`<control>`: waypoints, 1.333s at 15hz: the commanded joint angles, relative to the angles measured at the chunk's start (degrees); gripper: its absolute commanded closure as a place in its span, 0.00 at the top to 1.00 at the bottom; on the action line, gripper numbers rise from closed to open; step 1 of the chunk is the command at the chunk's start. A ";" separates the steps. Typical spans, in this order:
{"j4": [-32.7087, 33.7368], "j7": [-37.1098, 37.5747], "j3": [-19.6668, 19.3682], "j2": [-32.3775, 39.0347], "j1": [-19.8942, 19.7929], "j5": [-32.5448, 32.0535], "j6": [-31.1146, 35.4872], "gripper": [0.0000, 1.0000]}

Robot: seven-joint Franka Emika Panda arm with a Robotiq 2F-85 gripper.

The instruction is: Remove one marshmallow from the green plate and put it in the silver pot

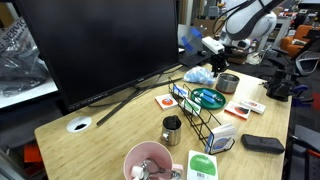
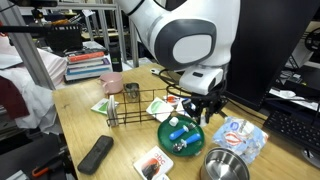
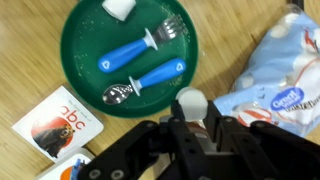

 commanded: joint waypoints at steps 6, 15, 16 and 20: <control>-0.03 19.41 -7.27 1.02 2.57 -20.30 1.30 0.07; 0.55 30.70 -7.47 4.81 2.24 -26.69 -1.22 0.59; 0.47 30.65 -7.19 4.77 2.13 -26.27 -0.97 0.65; -0.59 28.71 -5.45 2.24 1.33 -24.20 1.38 0.93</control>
